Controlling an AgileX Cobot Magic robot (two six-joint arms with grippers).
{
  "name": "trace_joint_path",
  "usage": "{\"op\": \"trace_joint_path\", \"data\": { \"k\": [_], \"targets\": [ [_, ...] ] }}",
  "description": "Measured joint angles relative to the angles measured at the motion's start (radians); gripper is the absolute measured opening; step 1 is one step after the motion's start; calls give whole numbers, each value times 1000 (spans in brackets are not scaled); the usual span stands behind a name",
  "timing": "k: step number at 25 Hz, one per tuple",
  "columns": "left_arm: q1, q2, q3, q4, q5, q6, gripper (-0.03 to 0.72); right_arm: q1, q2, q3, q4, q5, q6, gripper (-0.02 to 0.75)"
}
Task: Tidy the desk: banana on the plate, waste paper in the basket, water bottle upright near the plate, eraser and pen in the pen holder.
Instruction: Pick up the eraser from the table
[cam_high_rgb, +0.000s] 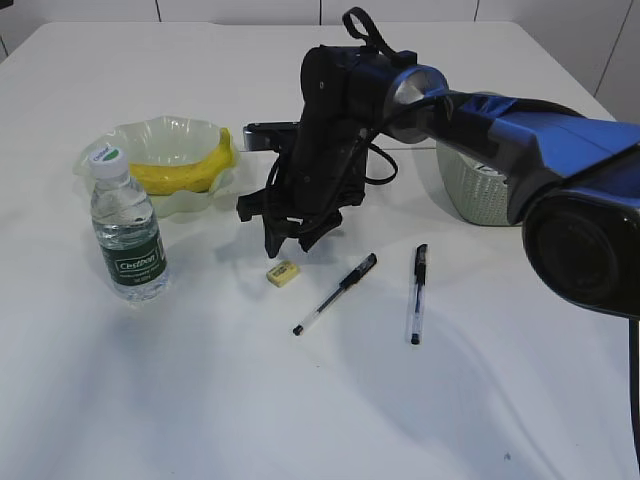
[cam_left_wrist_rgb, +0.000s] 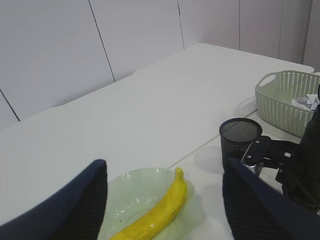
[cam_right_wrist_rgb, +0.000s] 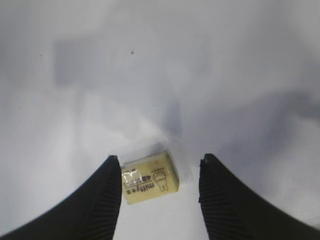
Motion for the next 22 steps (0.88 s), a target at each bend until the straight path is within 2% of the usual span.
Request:
{"op": "trace_joint_path", "data": {
  "k": [10,16,22],
  "targets": [
    [0,0,0,0,0,0,506,2,0,-8,5,4,0,377],
    [0,0,0,0,0,0,506,36,0,-8,5,6,0,377],
    [0,0,0,0,13,-1,506,43,0,-8,-38,6,0,377]
  ]
}}
